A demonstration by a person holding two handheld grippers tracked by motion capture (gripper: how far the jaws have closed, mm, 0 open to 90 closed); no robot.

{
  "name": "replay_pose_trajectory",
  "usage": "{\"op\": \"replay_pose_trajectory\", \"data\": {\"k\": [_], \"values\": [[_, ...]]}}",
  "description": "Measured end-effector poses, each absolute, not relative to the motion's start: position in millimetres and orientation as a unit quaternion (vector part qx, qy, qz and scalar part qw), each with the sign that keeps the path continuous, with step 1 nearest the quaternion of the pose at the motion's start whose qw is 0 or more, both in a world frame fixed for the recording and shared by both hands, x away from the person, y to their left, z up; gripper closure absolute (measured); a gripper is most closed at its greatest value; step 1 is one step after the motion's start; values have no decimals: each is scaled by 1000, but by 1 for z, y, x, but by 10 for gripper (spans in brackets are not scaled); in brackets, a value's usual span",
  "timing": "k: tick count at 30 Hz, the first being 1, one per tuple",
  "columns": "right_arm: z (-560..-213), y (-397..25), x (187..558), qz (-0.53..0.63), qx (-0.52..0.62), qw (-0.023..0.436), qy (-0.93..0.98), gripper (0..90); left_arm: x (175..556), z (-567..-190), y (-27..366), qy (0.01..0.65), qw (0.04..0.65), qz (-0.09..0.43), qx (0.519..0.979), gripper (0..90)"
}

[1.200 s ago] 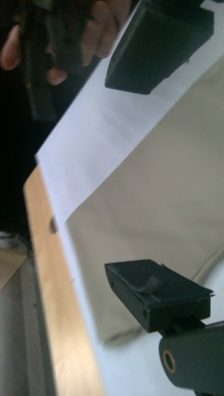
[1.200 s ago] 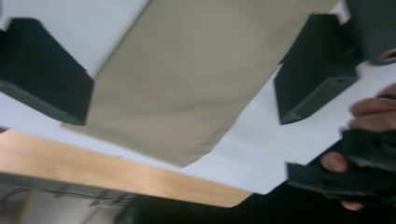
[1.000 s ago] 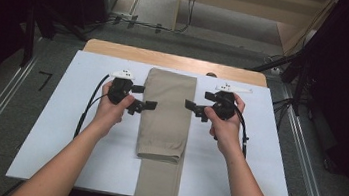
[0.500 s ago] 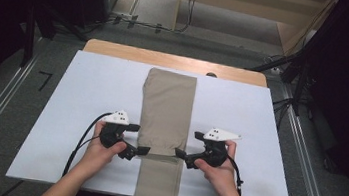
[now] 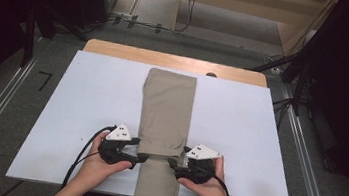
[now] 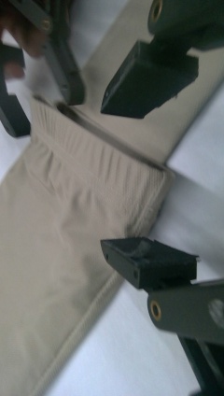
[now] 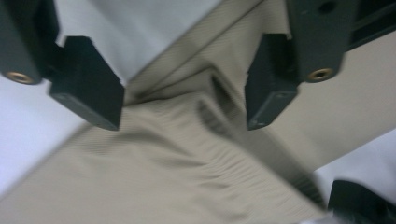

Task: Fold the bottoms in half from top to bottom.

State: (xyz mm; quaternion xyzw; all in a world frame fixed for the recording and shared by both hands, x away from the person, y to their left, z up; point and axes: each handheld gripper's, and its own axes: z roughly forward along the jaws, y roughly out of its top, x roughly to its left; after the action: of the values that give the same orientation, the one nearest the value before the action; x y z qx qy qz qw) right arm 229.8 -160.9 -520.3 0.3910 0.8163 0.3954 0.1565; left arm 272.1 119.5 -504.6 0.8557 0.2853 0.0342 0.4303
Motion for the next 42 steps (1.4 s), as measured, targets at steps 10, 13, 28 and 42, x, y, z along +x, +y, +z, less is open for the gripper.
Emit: {"op": "replay_pose_trajectory", "data": {"k": [10, 13, 28, 42], "values": [[-519, -159, 227, 400, 367, 170, 822, 524, 270, -507, 109, 283, 393, 77, 871, 523], [-520, -159, 229, 398, 369, 164, 824, 573, 271, -507, 111, 291, 397, 68, 868, 577], [-520, -159, 226, 394, 379, 176, 819, 816, 264, -507, 109, 280, 399, 105, 867, 779], [-513, -166, 198, 421, 367, 155, 815, 823, 230, -496, 114, 260, 416, 91, 867, 826]]}}
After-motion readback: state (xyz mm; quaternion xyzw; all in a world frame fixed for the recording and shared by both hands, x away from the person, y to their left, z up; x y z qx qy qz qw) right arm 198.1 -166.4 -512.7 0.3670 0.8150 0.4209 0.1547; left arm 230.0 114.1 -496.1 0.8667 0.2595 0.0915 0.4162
